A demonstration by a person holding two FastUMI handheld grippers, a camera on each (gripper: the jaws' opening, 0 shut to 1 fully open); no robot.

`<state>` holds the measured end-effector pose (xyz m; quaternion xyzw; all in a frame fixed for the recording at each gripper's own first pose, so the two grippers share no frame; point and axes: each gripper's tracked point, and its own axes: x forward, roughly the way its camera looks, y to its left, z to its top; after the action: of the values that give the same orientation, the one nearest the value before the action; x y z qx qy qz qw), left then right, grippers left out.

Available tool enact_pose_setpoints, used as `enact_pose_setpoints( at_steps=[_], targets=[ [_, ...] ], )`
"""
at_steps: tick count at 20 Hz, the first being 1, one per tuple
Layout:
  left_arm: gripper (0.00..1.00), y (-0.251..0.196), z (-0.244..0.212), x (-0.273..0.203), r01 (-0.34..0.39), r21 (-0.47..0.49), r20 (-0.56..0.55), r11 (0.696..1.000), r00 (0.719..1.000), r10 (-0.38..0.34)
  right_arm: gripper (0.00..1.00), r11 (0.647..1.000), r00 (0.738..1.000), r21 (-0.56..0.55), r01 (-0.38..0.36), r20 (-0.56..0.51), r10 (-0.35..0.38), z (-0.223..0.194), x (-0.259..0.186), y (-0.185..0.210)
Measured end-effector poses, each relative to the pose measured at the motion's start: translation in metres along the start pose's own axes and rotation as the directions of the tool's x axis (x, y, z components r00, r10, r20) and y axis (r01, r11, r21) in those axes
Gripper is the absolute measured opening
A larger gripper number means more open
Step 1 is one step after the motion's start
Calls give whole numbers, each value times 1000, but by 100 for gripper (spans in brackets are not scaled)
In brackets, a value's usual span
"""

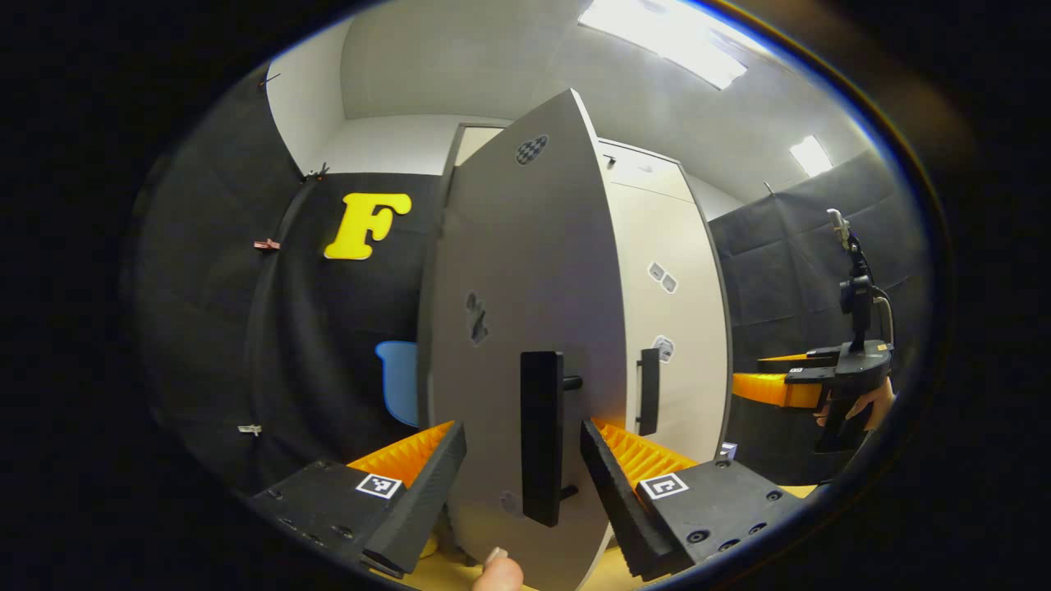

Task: Grasp the bottle in the cabinet with the left hand and place it on the coaster, then close the right door with the right hand and the left door with the left hand.

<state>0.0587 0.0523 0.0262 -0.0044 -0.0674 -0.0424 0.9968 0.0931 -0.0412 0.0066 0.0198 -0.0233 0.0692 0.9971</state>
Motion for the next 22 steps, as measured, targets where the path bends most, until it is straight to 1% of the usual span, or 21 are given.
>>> enact_pose_setpoints(
  at_steps=[3, 6, 9, 12, 15, 18, 22],
  targets=[
    [91, -16, -4, 10, -10, 28, -12, 1000, 1000, 10, 97, 1000, 1000, 5, -12, -3, 12, -1, -2, -9],
    [92, -29, -10, 10, -6, 3, -34, 1000, 999, 6, 97, 1000, 1000, 14, -18, -3, 18, -1, -5, -15],
    [92, -27, -11, 2, -44, 1, -57, 999, 997, 44, 97, 1000, 1000, 22, -21, -11, 21, -3, -10, -16],
    [92, -23, -14, -1, -92, 3, -78, 996, 993, 92, 97, 999, 1000, 33, -15, -13, 16, -2, -14, -12],
    [92, -27, -16, -2, -97, -33, -87, 995, 992, 94, 97, 1000, 1000, 23, -7, -9, 7, 0, -19, -4],
    [92, -24, -19, -8, -103, -53, -96, 993, 991, 98, 97, 1000, 1000, 4, -22, -11, 22, 1, -23, 8],
    [92, -17, -20, -11, -109, -24, -105, 994, 989, 106, 97, 1000, 999, 5, -25, -22, 25, -1, -28, 21]
  ],
)
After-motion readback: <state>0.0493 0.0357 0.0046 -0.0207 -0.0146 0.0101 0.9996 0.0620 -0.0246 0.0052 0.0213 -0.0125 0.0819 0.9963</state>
